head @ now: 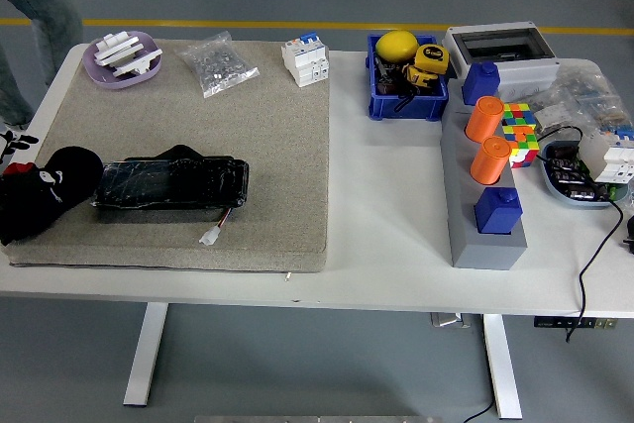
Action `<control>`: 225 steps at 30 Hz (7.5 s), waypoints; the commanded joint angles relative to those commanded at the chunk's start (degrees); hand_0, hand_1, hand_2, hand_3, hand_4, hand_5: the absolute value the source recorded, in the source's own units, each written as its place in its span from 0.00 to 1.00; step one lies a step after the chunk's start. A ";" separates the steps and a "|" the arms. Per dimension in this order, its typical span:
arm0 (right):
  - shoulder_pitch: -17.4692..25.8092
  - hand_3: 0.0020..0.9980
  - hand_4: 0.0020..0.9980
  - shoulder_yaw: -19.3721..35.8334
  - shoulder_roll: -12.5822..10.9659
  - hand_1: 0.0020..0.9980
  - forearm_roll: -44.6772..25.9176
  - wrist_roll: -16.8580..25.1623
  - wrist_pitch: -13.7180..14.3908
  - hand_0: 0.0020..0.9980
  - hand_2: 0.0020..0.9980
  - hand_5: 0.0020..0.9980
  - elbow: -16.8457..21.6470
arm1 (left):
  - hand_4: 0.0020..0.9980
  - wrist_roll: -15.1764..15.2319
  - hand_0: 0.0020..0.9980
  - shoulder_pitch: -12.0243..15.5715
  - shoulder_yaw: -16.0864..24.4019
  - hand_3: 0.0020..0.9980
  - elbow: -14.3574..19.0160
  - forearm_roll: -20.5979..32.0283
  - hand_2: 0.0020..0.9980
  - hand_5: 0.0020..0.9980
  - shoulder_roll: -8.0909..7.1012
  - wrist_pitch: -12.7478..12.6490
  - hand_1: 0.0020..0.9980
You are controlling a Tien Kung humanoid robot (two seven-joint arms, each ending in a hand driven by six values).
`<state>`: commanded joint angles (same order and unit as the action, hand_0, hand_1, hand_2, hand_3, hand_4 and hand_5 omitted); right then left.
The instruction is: Pick the rag up,wipe the panel,place it on the desk
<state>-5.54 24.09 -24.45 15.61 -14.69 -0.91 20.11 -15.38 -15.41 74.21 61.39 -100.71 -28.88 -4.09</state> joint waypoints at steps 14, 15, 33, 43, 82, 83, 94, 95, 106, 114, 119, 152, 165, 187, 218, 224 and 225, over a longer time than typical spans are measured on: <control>-0.34 0.62 1.00 0.16 -0.05 0.61 0.14 0.31 0.28 0.76 0.64 0.62 0.25 | 1.00 0.60 0.74 -2.94 -3.44 0.79 -4.37 1.46 0.85 0.39 1.26 -0.56 0.87; -0.38 0.62 1.00 0.55 -0.10 0.62 0.35 0.51 0.53 0.76 0.64 0.62 0.36 | 0.96 0.93 0.54 -3.42 -3.81 0.78 -5.02 1.97 0.82 0.32 1.34 -1.01 0.81; -0.54 0.62 1.00 0.65 -0.46 0.62 -0.01 0.45 0.44 0.76 0.64 0.62 0.07 | 0.78 2.33 0.38 -5.15 -5.93 0.63 -9.45 3.97 0.77 0.15 1.53 -3.41 0.62; -0.61 0.62 1.00 1.04 -0.52 0.61 0.13 0.48 0.64 0.76 0.64 0.62 0.02 | 0.73 3.07 0.31 -5.68 -6.92 0.59 -10.40 3.75 0.63 0.11 2.05 -5.57 0.46; -0.78 0.62 1.00 0.56 -1.26 0.62 -0.18 0.35 0.25 0.76 0.64 0.62 -0.42 | 0.20 -9.29 0.20 5.75 -0.55 0.53 15.97 -11.12 0.54 0.00 0.49 -4.58 0.18; -0.77 0.62 1.00 0.59 -1.27 0.62 -0.21 0.37 0.25 0.76 0.64 0.62 -0.44 | 0.20 -9.54 0.20 6.15 -0.65 0.53 16.82 -11.31 0.54 0.00 0.67 -4.71 0.18; -1.04 0.62 1.00 1.03 -1.43 0.62 0.04 0.45 0.43 0.76 0.64 0.62 -0.46 | 0.18 -9.84 0.20 7.24 -3.33 0.53 18.87 -9.94 0.54 0.00 2.14 -5.47 0.17; -1.03 0.62 1.00 1.06 -1.46 0.62 0.02 0.45 0.43 0.76 0.64 0.62 -0.46 | 0.18 -9.93 0.20 7.28 -3.56 0.53 19.00 -9.96 0.54 0.00 2.21 -5.49 0.17; -1.15 0.62 1.00 0.85 -1.44 0.62 -0.16 0.46 0.36 0.76 0.64 0.62 -0.54 | 0.17 -10.42 0.20 6.50 -7.33 0.52 21.61 -9.68 0.53 0.00 2.58 -6.10 0.16; -1.37 0.62 1.00 0.84 -1.60 0.62 -0.21 0.45 0.38 0.76 0.64 0.62 -0.50 | 0.17 -10.62 0.20 4.11 -11.77 0.52 21.91 -8.83 0.53 0.00 2.84 -6.07 0.16; -1.47 0.62 1.00 0.66 -1.56 0.62 -0.28 0.44 0.38 0.76 0.64 0.63 -0.45 | 0.17 -10.60 0.20 2.05 -13.92 0.52 20.95 -8.16 0.53 0.00 3.72 -6.09 0.16; -2.44 0.62 1.00 -0.33 -1.65 0.61 -0.59 0.54 0.44 0.76 0.64 0.62 -0.30 | 0.18 -11.69 0.20 -11.89 -26.66 0.53 15.14 -6.50 0.54 0.00 11.06 -5.10 0.15; -2.41 0.62 1.00 -0.19 -1.68 0.61 -0.46 0.58 0.50 0.76 0.64 0.62 -0.26 | 0.18 -11.69 0.20 -12.08 -26.64 0.53 13.70 -6.45 0.54 0.00 11.33 -5.29 0.15; -2.01 0.62 1.00 0.41 -1.86 0.62 -0.03 0.59 0.59 0.75 0.64 0.63 -0.22 | 0.18 -11.77 0.20 -8.44 -23.09 0.52 13.77 -7.28 0.53 0.00 8.41 -5.37 0.15; -1.58 0.62 1.00 1.00 -2.00 0.62 0.21 0.44 0.57 0.76 0.64 0.63 -0.32 | 0.19 -12.03 0.20 0.10 -12.61 0.52 15.52 -9.68 0.54 0.00 1.50 -4.74 0.15; -1.66 0.62 1.00 1.19 -2.04 0.62 0.26 0.44 0.58 0.75 0.64 0.63 -0.32 | 0.19 -12.04 0.20 0.91 -12.46 0.52 16.15 -9.79 0.54 0.00 0.54 -4.70 0.15; -1.67 0.62 1.00 1.19 -2.04 0.62 0.25 0.45 0.58 0.75 0.64 0.63 -0.32 | 0.19 -12.03 0.20 0.99 -12.45 0.52 16.16 -9.76 0.54 0.00 0.51 -4.70 0.15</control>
<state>-7.21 25.28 -26.50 15.87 -14.24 -0.33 19.79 -27.41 -14.42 61.76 77.56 -110.47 -28.38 -8.79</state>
